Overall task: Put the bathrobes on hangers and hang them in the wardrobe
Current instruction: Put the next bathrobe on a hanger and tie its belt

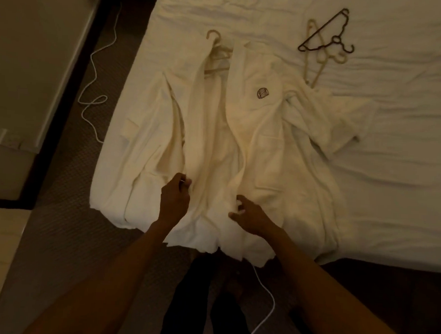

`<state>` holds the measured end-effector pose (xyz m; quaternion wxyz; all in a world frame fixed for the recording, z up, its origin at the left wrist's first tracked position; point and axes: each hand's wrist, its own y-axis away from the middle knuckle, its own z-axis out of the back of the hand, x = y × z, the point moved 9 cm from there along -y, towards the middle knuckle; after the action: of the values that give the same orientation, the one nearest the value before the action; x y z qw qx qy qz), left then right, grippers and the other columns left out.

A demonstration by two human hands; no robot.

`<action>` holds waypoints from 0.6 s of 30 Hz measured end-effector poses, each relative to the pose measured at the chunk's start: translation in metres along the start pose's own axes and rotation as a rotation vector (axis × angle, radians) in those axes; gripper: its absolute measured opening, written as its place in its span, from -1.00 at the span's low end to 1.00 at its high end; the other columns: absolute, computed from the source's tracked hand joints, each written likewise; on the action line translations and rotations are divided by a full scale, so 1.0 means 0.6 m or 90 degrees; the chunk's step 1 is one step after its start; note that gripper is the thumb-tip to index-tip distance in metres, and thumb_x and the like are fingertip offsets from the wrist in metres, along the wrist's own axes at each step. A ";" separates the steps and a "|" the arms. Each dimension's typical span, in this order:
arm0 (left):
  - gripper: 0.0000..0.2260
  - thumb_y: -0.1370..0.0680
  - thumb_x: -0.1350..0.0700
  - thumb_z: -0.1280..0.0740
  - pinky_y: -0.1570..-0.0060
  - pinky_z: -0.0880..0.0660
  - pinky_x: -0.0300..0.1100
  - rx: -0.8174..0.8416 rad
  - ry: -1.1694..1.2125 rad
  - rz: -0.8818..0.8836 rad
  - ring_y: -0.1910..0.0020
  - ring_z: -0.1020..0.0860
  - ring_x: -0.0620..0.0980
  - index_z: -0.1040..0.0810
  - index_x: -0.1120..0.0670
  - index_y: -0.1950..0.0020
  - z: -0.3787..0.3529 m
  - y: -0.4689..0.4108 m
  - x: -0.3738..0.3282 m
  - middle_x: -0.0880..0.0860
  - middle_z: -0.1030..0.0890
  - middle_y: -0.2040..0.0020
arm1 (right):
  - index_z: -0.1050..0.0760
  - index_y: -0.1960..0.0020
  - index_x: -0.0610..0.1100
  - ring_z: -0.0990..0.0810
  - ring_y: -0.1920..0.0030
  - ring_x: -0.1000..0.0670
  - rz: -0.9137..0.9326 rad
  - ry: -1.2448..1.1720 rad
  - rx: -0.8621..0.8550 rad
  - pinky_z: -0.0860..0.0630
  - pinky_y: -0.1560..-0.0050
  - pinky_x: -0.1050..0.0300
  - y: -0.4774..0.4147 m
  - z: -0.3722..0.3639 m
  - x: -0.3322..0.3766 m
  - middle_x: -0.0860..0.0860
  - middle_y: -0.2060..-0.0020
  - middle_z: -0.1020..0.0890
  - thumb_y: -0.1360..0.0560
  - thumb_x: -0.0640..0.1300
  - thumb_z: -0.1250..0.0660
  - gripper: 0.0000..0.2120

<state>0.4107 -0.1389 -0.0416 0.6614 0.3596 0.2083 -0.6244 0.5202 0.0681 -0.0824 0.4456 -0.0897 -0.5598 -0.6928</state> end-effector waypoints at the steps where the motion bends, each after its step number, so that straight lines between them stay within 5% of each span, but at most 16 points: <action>1: -0.88 -0.65 0.15 -0.25 0.33 -0.33 -0.41 0.011 0.000 0.022 0.32 -0.50 -0.19 -0.54 0.17 -0.01 -0.005 0.002 0.013 0.03 -0.60 0.19 | -0.26 -0.49 -0.03 -0.52 -0.20 -0.07 -0.007 0.054 0.061 -0.40 -0.20 0.19 0.007 -0.019 -0.021 -0.09 -0.22 -0.54 -0.56 -0.04 -0.32 -0.47; 4: -0.82 -0.64 0.05 -0.28 0.21 -0.40 -0.24 0.080 -0.026 0.056 0.13 -0.57 0.02 -0.56 0.10 -0.16 -0.030 -0.005 0.041 0.07 -0.61 0.02 | -0.37 -0.44 -0.03 -0.57 -0.11 -0.01 0.022 0.085 0.130 -0.37 -0.06 0.41 0.023 -0.066 -0.064 -0.08 -0.16 -0.61 -0.56 -0.19 -0.27 -0.55; 7: -0.73 -0.58 -0.02 -0.37 0.05 -0.36 -0.20 0.160 -0.091 0.060 0.00 -0.51 -0.02 -0.53 0.03 -0.24 -0.057 -0.011 0.059 -0.01 -0.49 -0.11 | -0.51 -0.29 -0.07 -0.59 -0.09 -0.07 0.026 0.055 0.043 -0.40 -0.03 0.34 0.017 -0.068 -0.089 -0.11 -0.08 -0.63 -0.56 -0.17 -0.29 -0.70; 10: -0.74 -0.56 0.03 -0.40 0.04 -0.36 -0.19 0.131 -0.088 0.102 -0.08 -0.55 0.07 -0.54 0.07 -0.22 -0.056 -0.024 0.093 0.06 -0.57 -0.11 | -0.55 -0.17 -0.15 -0.59 0.01 -0.09 0.038 0.038 -0.050 -0.39 0.10 0.29 0.000 -0.054 -0.104 -0.14 -0.02 -0.64 -0.56 -0.19 -0.29 -0.80; 15: -0.73 -0.62 -0.02 -0.31 0.17 -0.34 -0.14 0.125 -0.134 0.162 0.10 -0.56 0.15 -0.60 0.18 0.06 -0.036 -0.033 0.135 0.15 -0.61 0.13 | -0.55 -0.05 -0.06 -0.62 0.08 -0.01 0.035 -0.039 -0.112 -0.55 0.00 0.11 -0.016 -0.039 -0.100 -0.03 0.03 -0.64 -0.55 -0.18 -0.29 -0.88; 18: -0.69 -0.64 -0.05 -0.25 0.20 -0.30 -0.13 0.082 -0.114 0.116 0.24 -0.47 0.05 -0.50 0.09 0.21 -0.003 -0.020 0.127 0.08 -0.58 0.24 | -0.54 -0.03 -0.06 -0.64 0.16 0.00 0.029 -0.095 -0.157 -0.55 0.16 0.17 -0.018 -0.023 -0.089 -0.04 0.07 -0.65 -0.55 -0.17 -0.29 -0.90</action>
<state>0.4097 -0.1888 -0.1005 0.7068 0.3620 0.0742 -0.6032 0.5488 0.0834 -0.1281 0.4040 -0.2083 -0.4997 -0.7374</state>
